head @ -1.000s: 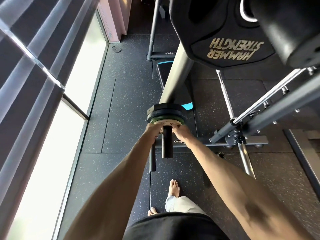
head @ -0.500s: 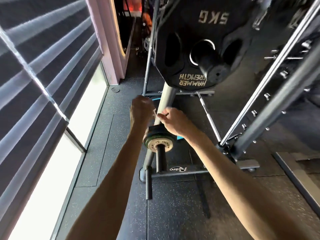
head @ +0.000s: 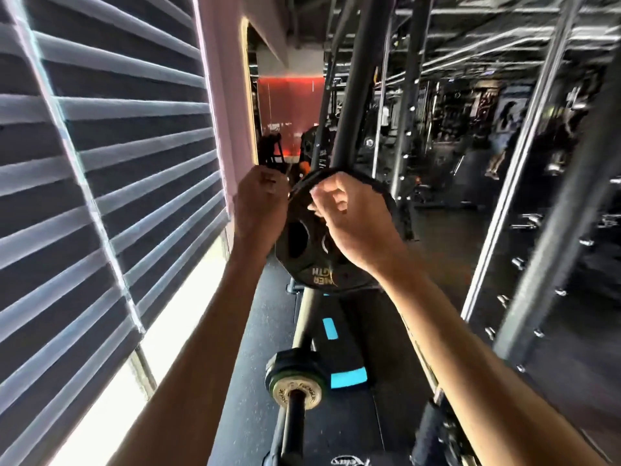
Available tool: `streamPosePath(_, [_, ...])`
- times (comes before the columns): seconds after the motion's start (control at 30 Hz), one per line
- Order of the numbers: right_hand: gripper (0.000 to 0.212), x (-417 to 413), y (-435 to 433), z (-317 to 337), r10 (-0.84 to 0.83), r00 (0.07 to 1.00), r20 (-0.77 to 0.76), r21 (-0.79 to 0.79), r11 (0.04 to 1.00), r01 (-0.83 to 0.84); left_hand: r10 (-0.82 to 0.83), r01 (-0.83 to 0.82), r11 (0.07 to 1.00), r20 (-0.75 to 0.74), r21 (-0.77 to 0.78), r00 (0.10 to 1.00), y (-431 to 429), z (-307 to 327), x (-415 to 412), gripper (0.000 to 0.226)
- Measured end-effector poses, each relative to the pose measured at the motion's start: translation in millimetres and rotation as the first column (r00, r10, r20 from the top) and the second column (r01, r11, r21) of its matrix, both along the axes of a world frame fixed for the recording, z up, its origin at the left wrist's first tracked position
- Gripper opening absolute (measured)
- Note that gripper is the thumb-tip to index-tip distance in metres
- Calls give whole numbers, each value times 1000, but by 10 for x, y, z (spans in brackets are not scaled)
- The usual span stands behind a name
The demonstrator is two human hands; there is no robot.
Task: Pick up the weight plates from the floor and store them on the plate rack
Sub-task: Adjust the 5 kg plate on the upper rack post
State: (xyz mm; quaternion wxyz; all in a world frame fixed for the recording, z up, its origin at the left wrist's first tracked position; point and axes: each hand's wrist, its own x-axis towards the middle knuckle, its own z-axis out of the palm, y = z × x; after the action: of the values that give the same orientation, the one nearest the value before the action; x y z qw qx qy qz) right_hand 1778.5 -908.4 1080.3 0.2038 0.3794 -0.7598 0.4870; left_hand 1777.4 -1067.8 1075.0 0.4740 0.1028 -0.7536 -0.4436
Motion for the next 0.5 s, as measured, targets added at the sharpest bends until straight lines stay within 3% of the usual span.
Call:
streamPosePath(0.13, [21, -516, 316, -252, -332, 926, -182, -110, 942, 316, 12, -8, 997, 61, -73, 998, 249, -260, -154, 30])
streamPosePath(0.23, [36, -783, 491, -530, -499, 853, -153, -92, 867, 490, 64, -52, 994, 130, -95, 989, 308, -420, -229, 48])
streamPosePath(0.37, [57, -1007, 541, -775, -407, 906, 117, 1, 912, 410, 28, -26, 998, 45, -62, 999, 342, -494, -279, 54])
streamPosePath(0.5, [54, -1085, 494, -913, -278, 933, 229, -27, 956, 291, 56, -55, 996, 21, -65, 998, 339, -673, -354, 54])
